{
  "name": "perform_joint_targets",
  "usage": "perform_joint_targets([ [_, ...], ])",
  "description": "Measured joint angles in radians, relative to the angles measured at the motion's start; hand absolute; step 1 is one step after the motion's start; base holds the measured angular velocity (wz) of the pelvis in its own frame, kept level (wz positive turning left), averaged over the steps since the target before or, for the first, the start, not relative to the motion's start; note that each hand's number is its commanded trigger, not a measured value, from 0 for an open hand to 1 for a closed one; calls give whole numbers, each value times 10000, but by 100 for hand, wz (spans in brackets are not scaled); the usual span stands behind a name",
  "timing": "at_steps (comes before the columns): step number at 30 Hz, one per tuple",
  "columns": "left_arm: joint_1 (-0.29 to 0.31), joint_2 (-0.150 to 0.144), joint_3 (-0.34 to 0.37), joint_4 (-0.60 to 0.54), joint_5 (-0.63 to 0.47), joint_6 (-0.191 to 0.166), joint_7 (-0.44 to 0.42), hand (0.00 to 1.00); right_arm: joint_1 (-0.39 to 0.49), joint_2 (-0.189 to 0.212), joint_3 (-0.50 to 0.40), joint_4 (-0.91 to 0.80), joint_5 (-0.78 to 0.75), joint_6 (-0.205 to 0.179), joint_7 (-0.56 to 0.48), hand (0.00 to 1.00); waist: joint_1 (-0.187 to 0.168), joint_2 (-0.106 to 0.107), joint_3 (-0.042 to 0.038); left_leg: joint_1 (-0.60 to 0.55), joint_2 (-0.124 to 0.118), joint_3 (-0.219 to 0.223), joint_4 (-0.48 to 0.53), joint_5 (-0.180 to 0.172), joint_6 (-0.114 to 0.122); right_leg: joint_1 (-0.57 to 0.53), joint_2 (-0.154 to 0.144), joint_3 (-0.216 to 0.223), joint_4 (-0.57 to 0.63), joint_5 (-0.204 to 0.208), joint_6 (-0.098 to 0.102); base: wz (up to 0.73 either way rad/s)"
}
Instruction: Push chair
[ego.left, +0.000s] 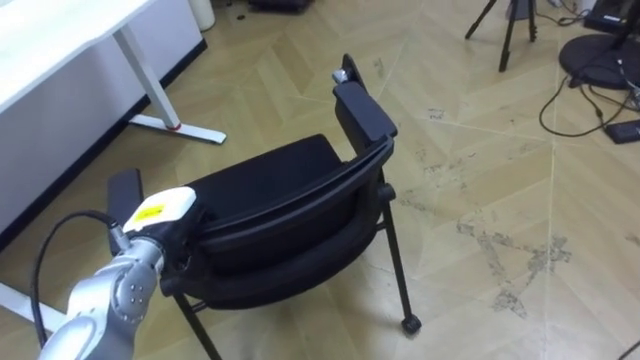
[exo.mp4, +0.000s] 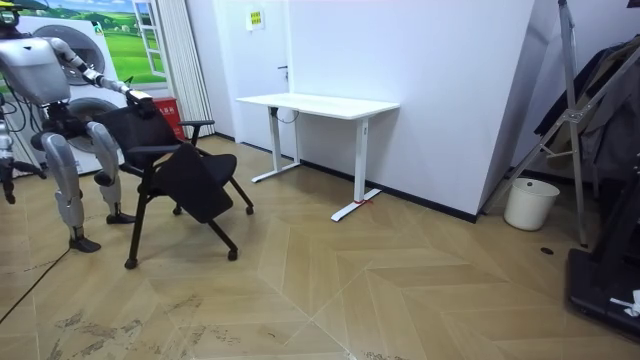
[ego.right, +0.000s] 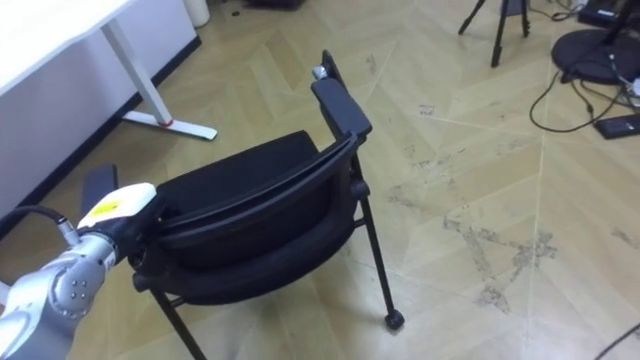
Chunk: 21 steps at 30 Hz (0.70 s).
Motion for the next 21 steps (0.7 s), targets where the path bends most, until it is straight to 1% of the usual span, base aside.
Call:
perform_joint_targets([
  [4,42,-2,12,-64,188,0,44,100,49,-48,-23,-406,-924,6,-358,0,1,-117,-69,-3,3,24,-3,0,0,3,-2,-3,2,4,-5,0],
  [5,58,10,23,-110,200,0,48,100,50,-124,-22,-594,-1413,14,-455,0,1,-147,-71,-15,2,31,-6,0,0,3,-8,-13,-1,5,-5,0],
  [6,59,10,43,-173,216,0,48,100,48,-229,-22,-812,-1858,14,-545,0,0,-180,-55,-27,1,33,-14,0,0,1,-12,-33,-3,4,-3,4],
  [7,61,12,51,-200,233,0,48,100,50,-281,-22,-930,-2037,14,-581,0,0,-207,-53,-30,1,32,-16,0,0,1,-12,-41,-3,4,-3,3],
  [9,181,13,121,-389,384,0,49,100,50,-501,-23,-1510,-2891,19,-707,0,20,-298,-50,-40,3,42,-15,0,0,-23,-12,-33,0,0,1,0],
  [11,235,47,144,-544,407,4,46,100,39,-703,-20,-2042,-3754,39,-860,0,23,-341,-65,-102,1,52,-12,-1,0,-76,-21,-44,6,-3,6,0],
  [13,333,167,144,-757,412,12,45,100,28,-862,-19,-2700,-4473,124,-913,0,49,-428,-86,-185,3,50,-9,0,0,-177,-20,-45,89,-2,3,-2],
  [14,346,226,145,-855,461,11,40,100,31,-915,-18,-3361,-5199,262,-921,0,136,-482,-63,-203,8,53,-10,0,0,-246,-25,-38,209,-11,-10,-8],
  [15,339,202,148,-947,610,17,30,100,31,-990,-15,-4120,-5867,324,-919,0,205,-526,-60,-230,9,57,-10,0,0,-306,-24,-35,221,-11,-11,-6],
  [16,336,203,148,-1002,641,20,29,100,28,-1040,-15,-4534,-6146,321,-919,0,219,-553,-52,-252,10,57,-10,0,0,-334,-25,-44,234,-11,-11,0],
  [17,340,211,147,-1129,736,19,-9,100,14,-1140,-15,-5261,-6640,301,-921,0,253,-628,-30,-272,11,54,-9,0,0,-339,-25,-66,221,-10,-12,5],
  [18,361,222,136,-1258,801,19,-30,100,-19,-1235,-17,-5826,-7071,287,-921,0,273,-717,-32,-284,11,58,-8,0,0,-333,-23,-71,168,-10,-12,5],
  [19,389,245,124,-1374,819,20,-32,100,-36,-1278,-17,-6113,-7306,293,-918,0,281,-742,-34,-304,11,61,-5,0,0,-338,-23,-70,164,-11,-12,0],
  [21,546,358,127,-1631,829,28,-34,100,-41,-1431,21,-7643,-8117,375,-766,0,366,-779,-23,-357,10,220,-1,-1,0,-430,-33,6,223,-10,-11,-9],
])
